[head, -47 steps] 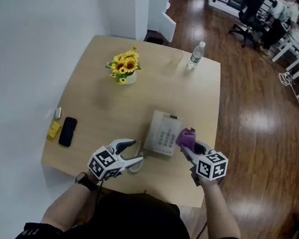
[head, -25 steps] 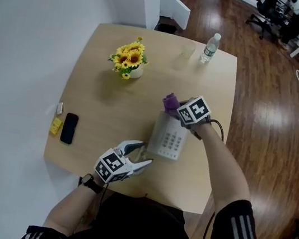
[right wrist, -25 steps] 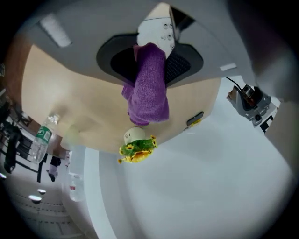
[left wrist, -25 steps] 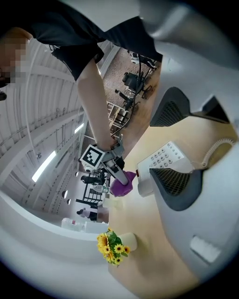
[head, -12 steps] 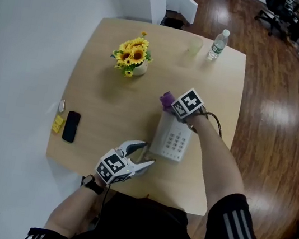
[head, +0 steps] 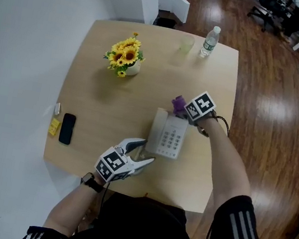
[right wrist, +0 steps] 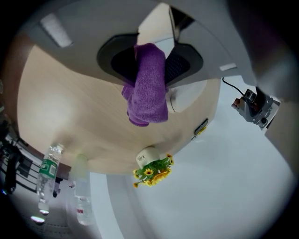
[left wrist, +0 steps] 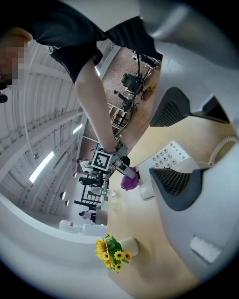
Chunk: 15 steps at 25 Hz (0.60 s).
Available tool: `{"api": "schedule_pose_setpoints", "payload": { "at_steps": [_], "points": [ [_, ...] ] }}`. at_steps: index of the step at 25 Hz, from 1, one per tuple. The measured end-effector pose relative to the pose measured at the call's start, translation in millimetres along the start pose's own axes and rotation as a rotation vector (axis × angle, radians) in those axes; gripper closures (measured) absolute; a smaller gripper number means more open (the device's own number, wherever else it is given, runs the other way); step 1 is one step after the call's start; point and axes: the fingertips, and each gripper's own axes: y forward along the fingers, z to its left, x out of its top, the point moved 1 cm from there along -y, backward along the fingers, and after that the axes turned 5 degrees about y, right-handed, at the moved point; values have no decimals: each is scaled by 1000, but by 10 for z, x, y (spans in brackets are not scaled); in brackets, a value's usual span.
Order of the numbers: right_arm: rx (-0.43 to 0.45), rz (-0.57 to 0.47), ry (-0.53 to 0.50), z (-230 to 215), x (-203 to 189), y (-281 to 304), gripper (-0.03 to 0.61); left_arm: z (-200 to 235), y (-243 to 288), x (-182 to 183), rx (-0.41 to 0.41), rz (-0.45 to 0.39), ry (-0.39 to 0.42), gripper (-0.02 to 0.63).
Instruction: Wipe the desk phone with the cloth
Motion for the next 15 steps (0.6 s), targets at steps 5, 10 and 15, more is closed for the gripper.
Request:
{"api": "schedule_pose_setpoints", "payload": {
  "at_steps": [5, 10, 15],
  "points": [
    [-13, -34, 77, -194, -236, -182, 423, -28, 24, 14, -11, 7, 11, 339],
    [-21, -53, 114, -318, -427, -316, 423, -56, 30, 32, -19, 14, 22, 339],
    [-72, -9, 65, -430, -652, -385, 423, -61, 22, 64, -20, 14, 34, 339]
  ]
}}
